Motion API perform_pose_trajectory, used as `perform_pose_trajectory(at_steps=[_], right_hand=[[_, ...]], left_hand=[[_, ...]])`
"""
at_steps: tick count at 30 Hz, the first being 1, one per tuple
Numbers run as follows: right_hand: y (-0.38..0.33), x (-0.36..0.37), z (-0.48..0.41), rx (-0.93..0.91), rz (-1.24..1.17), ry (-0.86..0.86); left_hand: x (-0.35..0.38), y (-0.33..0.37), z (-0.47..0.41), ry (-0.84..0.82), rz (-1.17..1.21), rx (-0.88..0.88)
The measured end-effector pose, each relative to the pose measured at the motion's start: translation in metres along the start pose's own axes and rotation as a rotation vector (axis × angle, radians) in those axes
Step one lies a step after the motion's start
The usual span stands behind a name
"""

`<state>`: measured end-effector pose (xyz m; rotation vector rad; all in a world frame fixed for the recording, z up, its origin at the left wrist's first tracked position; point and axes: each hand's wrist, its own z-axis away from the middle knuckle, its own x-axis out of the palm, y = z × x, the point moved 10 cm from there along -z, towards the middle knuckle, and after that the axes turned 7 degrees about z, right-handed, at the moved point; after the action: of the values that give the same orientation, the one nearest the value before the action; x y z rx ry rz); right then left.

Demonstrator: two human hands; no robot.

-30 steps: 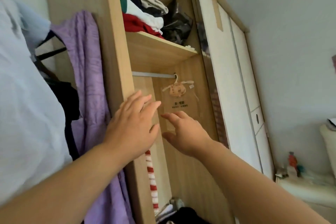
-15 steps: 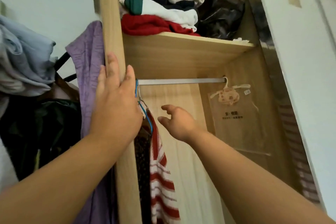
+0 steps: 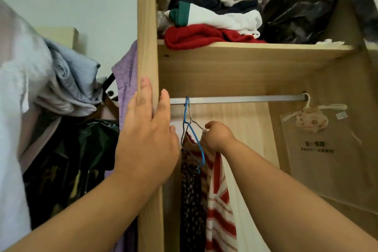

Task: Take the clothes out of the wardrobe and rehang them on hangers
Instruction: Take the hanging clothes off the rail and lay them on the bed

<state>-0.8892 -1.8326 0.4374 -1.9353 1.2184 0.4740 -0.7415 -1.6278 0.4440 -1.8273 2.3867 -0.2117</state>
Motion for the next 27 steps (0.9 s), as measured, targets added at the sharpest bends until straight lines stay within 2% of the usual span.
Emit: perform_pose_trajectory(at_steps=[7, 12, 21, 27], right_hand=[[0.008, 0.016, -0.030, 0.037, 0.132, -0.088], [0.019, 0.003, -0.029, 0.048, 0.133, 0.028], [0.044, -0.041, -0.030, 0.043, 0.009, 0.225], [0.079, -0.067, 0.009, -0.004, 0.021, 0.320]], left_hand=[[-0.004, -0.005, 0.003, 0.040, 0.116, -0.052], [-0.008, -0.008, 0.005, 0.082, 0.220, -0.105], [-0.002, -0.012, 0.006, 0.050, 0.216, -0.127], [-0.005, -0.007, 0.004, 0.006, 0.154, -0.119]])
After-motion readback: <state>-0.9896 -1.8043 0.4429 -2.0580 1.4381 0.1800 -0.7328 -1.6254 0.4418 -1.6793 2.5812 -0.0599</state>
